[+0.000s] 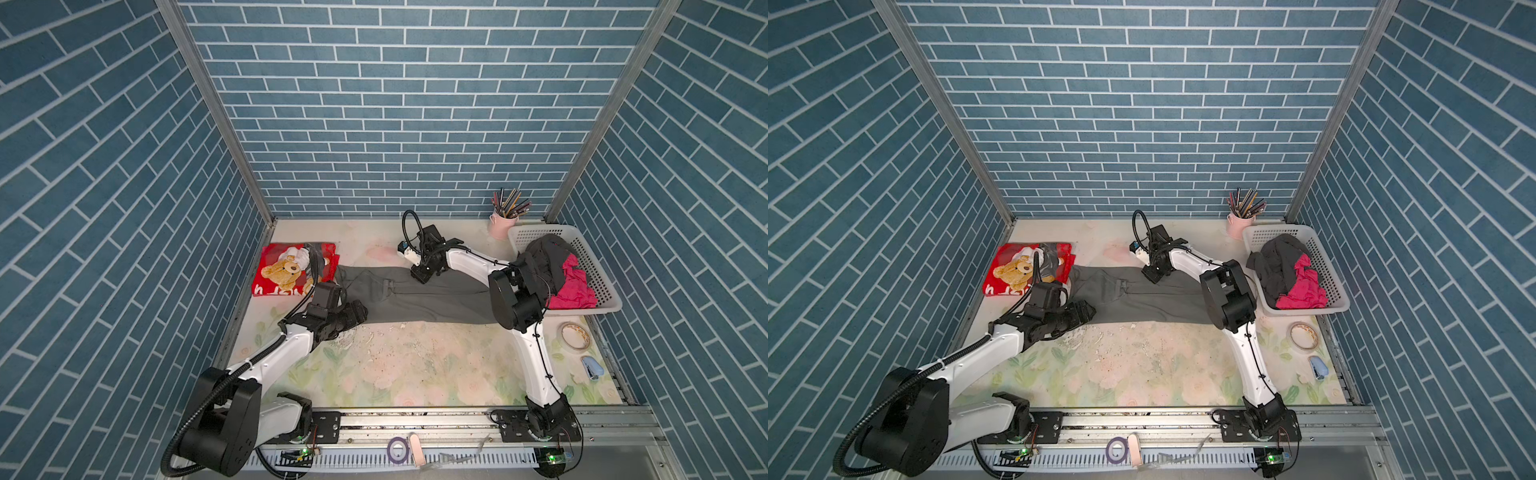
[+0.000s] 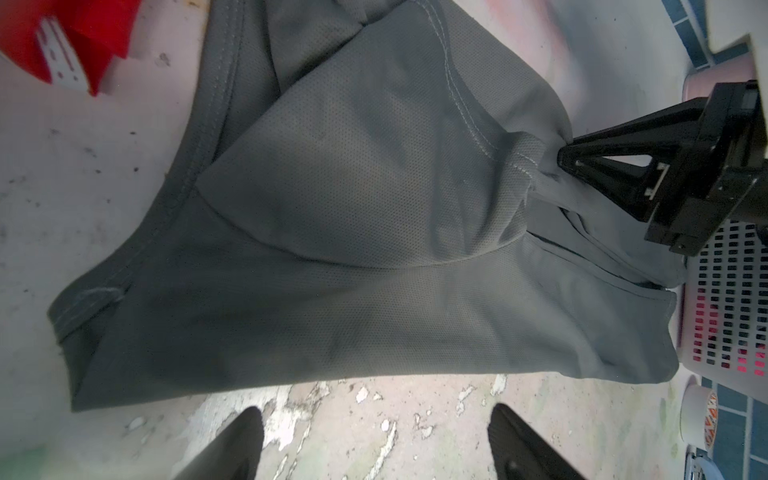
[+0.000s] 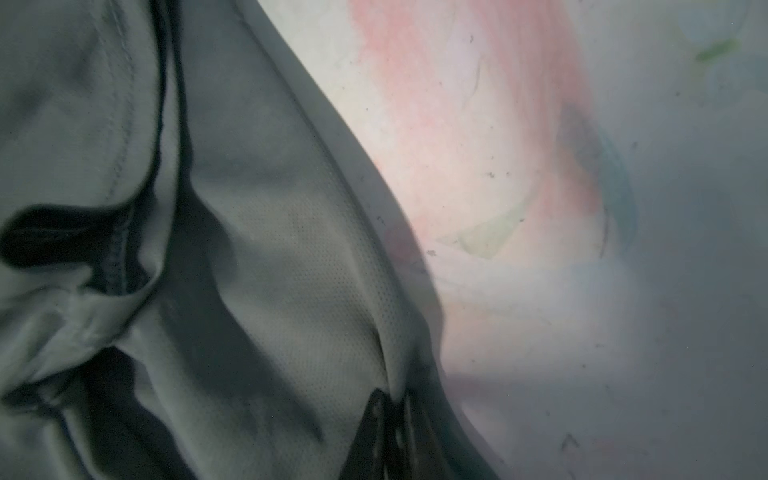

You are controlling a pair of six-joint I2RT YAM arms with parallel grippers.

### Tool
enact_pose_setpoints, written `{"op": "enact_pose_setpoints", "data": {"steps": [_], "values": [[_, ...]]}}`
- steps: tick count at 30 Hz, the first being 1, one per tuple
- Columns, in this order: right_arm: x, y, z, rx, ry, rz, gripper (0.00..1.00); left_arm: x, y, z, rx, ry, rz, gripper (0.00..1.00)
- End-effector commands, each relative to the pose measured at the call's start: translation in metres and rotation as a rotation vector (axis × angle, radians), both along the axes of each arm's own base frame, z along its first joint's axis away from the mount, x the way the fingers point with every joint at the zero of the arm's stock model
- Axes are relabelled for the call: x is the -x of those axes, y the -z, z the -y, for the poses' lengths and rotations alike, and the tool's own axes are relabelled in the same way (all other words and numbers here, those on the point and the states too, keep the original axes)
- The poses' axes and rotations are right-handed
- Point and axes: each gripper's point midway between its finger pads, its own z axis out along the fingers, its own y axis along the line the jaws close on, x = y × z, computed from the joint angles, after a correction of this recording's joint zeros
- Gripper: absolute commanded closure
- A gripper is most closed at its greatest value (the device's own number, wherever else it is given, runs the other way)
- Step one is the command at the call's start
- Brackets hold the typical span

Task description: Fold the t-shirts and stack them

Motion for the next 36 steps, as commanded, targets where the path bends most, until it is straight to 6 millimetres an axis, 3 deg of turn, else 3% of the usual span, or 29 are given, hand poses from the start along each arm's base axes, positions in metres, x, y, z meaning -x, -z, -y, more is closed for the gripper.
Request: {"op": "enact_pose_setpoints", "data": {"steps": [1,7,13,17,22,27,30,34,36], "values": [[-0.017,0.019,0.027,0.018,0.111,-0.063,0.91,-0.009,-0.016,0.005,0.008,0.013,0.038,0.13],[-0.083,0.021,0.083,0.014,0.463,-0.119,0.95,-0.013,-0.02,0.017,0.003,0.029,0.041,0.13],[-0.111,0.024,0.13,-0.113,0.844,-0.265,0.93,-0.024,-0.021,0.053,0.008,0.085,0.029,0.13],[-0.113,0.005,0.129,-0.226,0.906,-0.303,0.85,-0.037,-0.028,0.096,0.085,0.131,0.021,0.13],[-0.111,-0.041,0.107,-0.331,0.834,-0.273,0.46,-0.057,-0.038,0.156,0.212,0.163,0.023,0.13],[-0.105,-0.096,0.112,-0.364,0.801,-0.193,0.22,-0.085,-0.033,0.186,0.242,0.138,0.014,0.13],[-0.095,-0.117,0.134,-0.352,0.839,-0.14,0.08,-0.095,-0.034,0.213,0.296,0.145,0.002,0.13],[-0.076,-0.117,0.191,-0.352,0.969,-0.107,0.06,-0.096,-0.027,0.236,0.384,0.089,-0.05,0.13],[-0.065,-0.117,0.21,-0.392,1.002,-0.112,0.06,-0.097,-0.024,0.246,0.437,0.053,-0.061,0.13]]}}
